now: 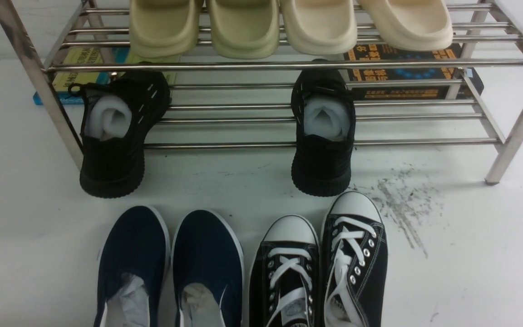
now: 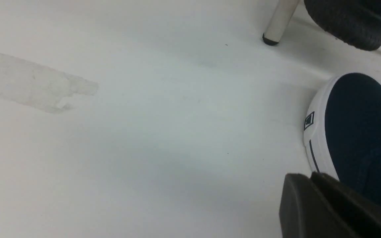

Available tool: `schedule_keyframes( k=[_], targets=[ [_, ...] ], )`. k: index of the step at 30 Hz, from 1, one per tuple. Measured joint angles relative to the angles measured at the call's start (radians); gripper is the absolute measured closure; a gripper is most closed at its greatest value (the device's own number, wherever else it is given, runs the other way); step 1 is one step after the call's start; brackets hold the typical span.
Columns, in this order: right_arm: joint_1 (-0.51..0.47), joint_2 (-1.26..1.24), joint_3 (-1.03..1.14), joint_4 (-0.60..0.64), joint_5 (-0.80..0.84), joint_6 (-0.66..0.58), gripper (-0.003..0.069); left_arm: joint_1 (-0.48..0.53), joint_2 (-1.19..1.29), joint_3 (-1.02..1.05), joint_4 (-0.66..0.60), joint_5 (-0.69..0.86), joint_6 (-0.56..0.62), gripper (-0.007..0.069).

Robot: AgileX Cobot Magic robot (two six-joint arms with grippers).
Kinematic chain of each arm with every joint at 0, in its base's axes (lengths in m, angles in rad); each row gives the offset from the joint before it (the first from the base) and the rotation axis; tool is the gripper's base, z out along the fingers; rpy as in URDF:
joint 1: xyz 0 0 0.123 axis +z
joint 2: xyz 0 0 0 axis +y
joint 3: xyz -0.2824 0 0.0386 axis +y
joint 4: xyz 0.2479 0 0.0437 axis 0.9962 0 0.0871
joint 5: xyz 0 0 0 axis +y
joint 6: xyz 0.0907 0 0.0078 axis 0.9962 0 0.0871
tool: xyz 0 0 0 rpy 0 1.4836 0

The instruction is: Take the shoes off the shelf with your hand on the white table.

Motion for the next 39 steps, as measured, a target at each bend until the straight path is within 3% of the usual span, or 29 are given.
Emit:
schedule_keyframes(
  k=[4,11,39],
  targets=[
    [0.0,0.0,0.0,0.0,0.0,0.0,0.0421,-0.011,0.0,0.0,0.0,0.001,0.0,0.057],
    [0.0,0.0,0.0,0.0,0.0,0.0,0.0421,-0.131,-0.001,0.0,0.001,0.004,-0.001,0.0559],
    [0.0,0.0,0.0,0.0,0.0,0.0,0.0421,-0.137,-0.001,0.009,-0.002,-0.027,-0.001,0.0536]
  ],
)
